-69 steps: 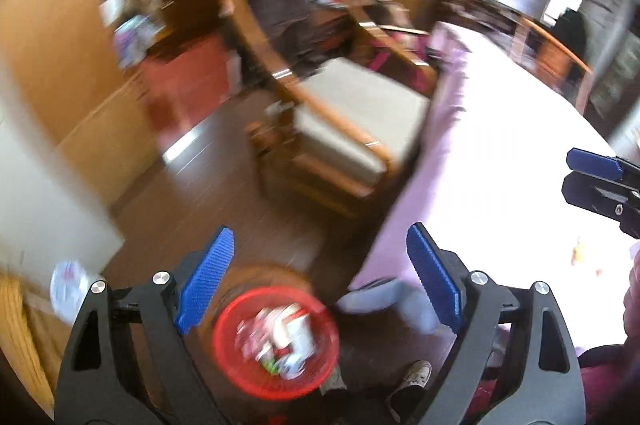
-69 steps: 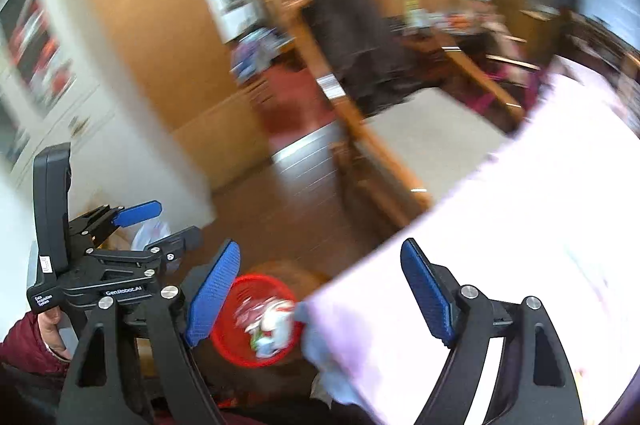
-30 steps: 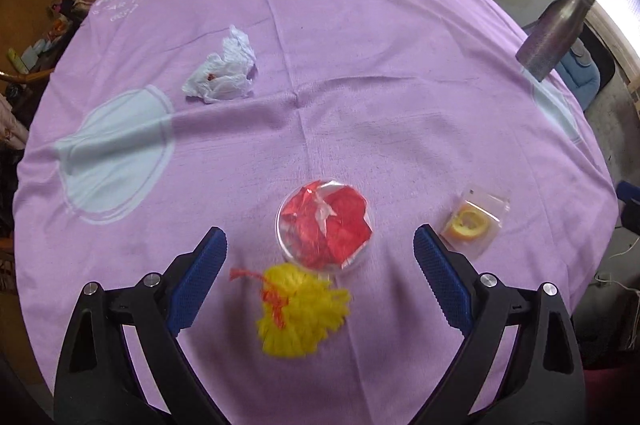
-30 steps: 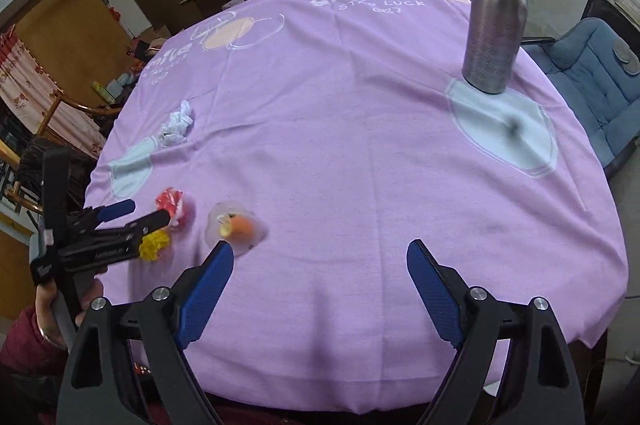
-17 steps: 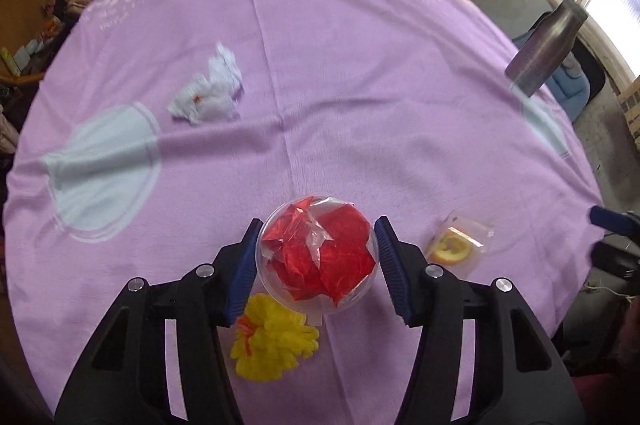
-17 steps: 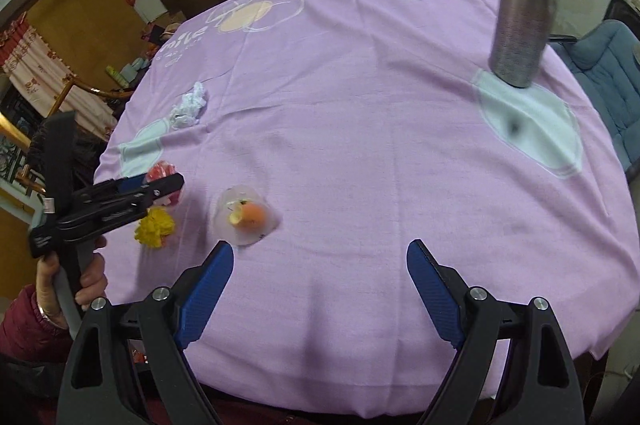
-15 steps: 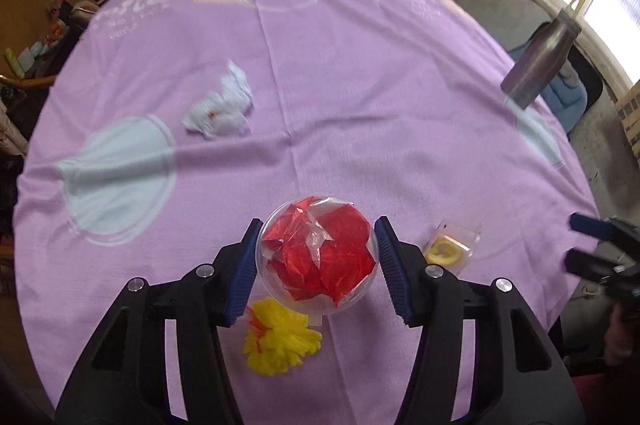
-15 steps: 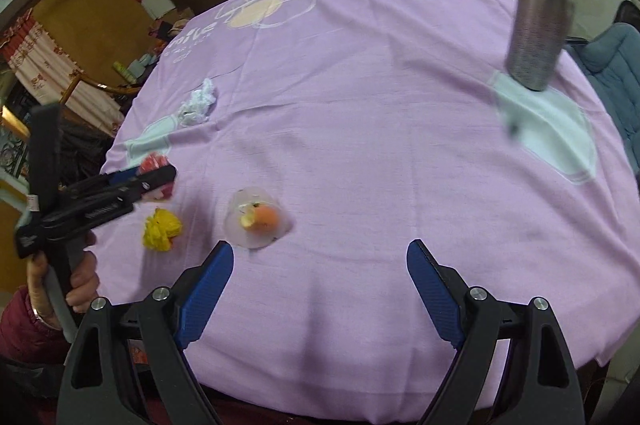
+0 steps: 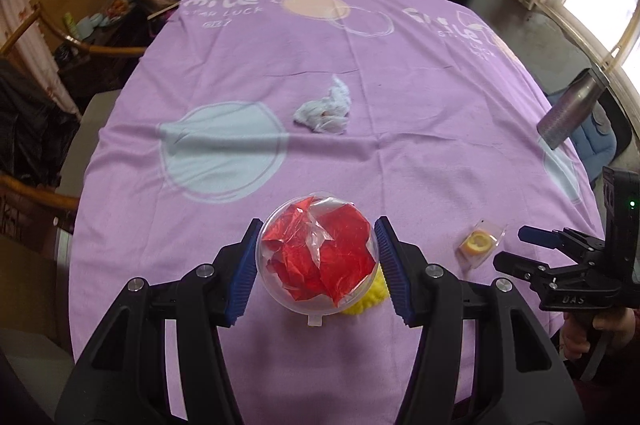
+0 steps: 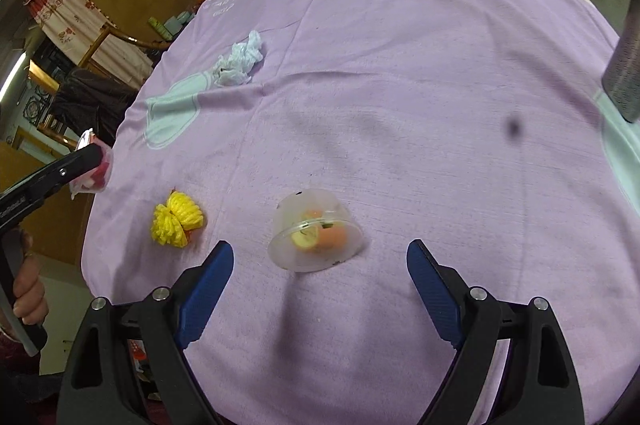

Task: Collect trash
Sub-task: 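Grasp the clear plastic cup with orange with the right tool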

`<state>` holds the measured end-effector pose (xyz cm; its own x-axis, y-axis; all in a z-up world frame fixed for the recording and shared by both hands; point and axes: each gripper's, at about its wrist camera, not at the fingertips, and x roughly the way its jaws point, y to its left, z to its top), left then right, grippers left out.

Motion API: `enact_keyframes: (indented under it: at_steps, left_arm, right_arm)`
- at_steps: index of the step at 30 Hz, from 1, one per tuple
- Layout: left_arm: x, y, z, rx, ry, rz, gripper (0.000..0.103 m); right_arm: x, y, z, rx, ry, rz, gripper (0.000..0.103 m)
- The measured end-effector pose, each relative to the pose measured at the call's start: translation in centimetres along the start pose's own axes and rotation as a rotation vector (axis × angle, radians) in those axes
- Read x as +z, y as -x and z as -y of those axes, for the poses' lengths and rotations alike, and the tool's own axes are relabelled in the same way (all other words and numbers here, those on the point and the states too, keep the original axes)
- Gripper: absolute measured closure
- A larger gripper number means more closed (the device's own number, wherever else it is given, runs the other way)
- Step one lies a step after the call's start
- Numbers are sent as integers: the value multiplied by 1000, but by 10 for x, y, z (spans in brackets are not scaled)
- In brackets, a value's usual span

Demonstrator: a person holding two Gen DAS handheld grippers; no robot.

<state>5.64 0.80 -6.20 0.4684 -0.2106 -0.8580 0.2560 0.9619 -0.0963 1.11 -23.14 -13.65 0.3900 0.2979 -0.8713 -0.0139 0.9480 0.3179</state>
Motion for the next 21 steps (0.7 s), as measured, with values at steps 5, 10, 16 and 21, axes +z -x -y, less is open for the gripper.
enact_keyframes:
  at_steps: [5,10,16,21]
  left_arm:
    - [-11,8,-7,32,38,-5,47]
    - [-19,12,-11,48,61,-12,47]
    - [-18,19,-12,37,58,8,47]
    - [-11,30,-7,20,28,47,47]
  right_arm:
    - [4,-19,-1,3,15,-25,16]
    - [6,-35,-1,-5,23,-43,17]
    - [8,-16,-8,15,42,24,47]
    - [18,28,-19,9,47,136,47]
